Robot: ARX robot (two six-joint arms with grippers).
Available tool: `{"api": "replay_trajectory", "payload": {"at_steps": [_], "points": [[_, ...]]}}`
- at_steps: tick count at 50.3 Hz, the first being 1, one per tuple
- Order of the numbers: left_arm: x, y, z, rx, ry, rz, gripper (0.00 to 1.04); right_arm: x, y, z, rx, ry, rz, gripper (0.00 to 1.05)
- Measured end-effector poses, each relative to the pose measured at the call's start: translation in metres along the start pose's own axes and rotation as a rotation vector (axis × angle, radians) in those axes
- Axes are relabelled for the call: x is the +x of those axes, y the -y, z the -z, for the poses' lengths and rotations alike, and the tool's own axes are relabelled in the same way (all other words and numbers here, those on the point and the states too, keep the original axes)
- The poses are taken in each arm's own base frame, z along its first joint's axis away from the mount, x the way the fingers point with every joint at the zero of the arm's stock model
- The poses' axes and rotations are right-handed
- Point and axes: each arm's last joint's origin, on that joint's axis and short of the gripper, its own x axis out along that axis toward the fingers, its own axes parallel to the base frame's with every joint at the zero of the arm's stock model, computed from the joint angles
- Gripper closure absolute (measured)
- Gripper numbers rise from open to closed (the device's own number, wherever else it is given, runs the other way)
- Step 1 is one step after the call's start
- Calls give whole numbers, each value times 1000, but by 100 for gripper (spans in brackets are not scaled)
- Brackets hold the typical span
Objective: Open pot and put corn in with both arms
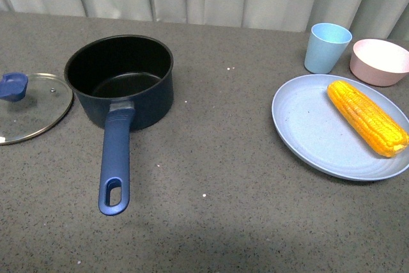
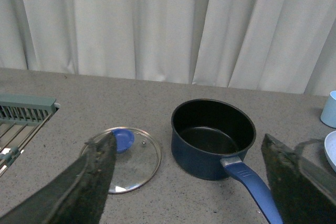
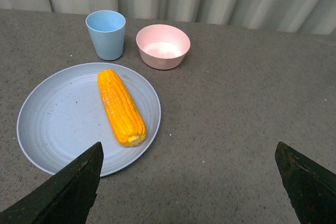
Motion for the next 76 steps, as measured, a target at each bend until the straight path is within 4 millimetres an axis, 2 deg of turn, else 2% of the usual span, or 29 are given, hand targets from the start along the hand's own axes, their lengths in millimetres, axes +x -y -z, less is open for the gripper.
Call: {"api": "replay_trajectory", "payload": {"at_steps": [5,12,21,32,45,61,63,71,76], "points": [[0,0,0,1,0,-1,5,35,6,-12,-26,-81,-71,9],[0,0,0,2,0,0,6,87,8,-15,-52,-254,-136,9],[0,0,0,2,0,0,6,142,2,-15,-77,-439,-196,9],[0,0,0,3,0,0,6,186,-15,-9,-58,-554,-262,9],[0,0,0,3,0,0,6,216,-26,5,-35,-640,-277,9],[0,0,0,3,0,0,6,239,-37,10,-18,-682,-293,9],[0,0,0,3,0,0,6,241,-38,11,-18,-686,-295,13],[0,0,0,3,0,0,6,244,-44,12,-29,-695,-303,45],[0,0,0,3,0,0,6,244,-46,11,-45,-695,-300,60]]}}
